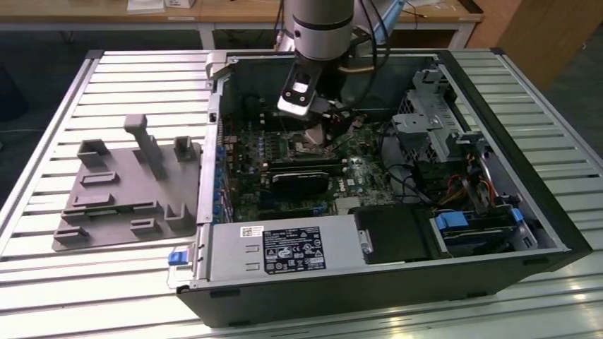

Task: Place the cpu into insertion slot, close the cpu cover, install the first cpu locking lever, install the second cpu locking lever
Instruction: 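Place the cpu into insertion slot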

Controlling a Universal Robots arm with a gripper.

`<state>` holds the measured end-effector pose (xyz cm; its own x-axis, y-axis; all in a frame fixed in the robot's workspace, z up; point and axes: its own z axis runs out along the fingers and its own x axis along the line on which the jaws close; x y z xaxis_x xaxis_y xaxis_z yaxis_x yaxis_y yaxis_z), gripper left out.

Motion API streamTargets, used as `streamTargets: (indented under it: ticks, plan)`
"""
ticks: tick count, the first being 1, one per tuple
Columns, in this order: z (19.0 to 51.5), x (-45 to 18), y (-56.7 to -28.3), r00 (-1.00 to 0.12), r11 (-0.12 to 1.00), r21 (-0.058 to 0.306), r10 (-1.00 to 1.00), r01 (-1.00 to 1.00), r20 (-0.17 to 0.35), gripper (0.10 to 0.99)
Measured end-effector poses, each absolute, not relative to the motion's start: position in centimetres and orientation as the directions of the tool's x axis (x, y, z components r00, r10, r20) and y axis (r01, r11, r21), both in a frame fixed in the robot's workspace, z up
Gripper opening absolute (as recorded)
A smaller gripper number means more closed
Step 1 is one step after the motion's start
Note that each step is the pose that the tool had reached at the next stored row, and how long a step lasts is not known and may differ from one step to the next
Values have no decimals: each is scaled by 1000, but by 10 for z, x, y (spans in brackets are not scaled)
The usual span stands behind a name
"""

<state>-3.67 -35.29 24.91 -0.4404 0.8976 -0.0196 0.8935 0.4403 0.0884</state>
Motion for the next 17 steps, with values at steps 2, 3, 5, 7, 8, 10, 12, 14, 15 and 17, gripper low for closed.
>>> streamTargets:
  ticks: [2, 3, 5, 7, 8, 10, 12, 14, 15, 17]
  plan:
    - [248, -37, -353, -408, 408, 88, 913, 909, -20, 537]
    - [248, -37, -353, -391, 392, 88, 920, 916, -20, 537]
    - [247, -37, -353, -356, 357, 88, 934, 930, -20, 537]
    - [246, -37, -353, -323, 323, 88, 946, 942, -20, 537]
    - [246, -37, -353, -306, 306, 88, 952, 948, -19, 537]
    - [245, -37, -353, -271, 272, 88, 962, 958, -19, 537]
    - [244, -37, -353, -235, 236, 88, 972, 968, -20, 537]
    - [243, -37, -353, -200, 201, 88, 980, 976, -20, 537]
    - [243, -37, -353, -182, 183, 88, 983, 979, -19, 537]
    - [242, -37, -353, -146, 147, 88, 989, 985, -19, 537]
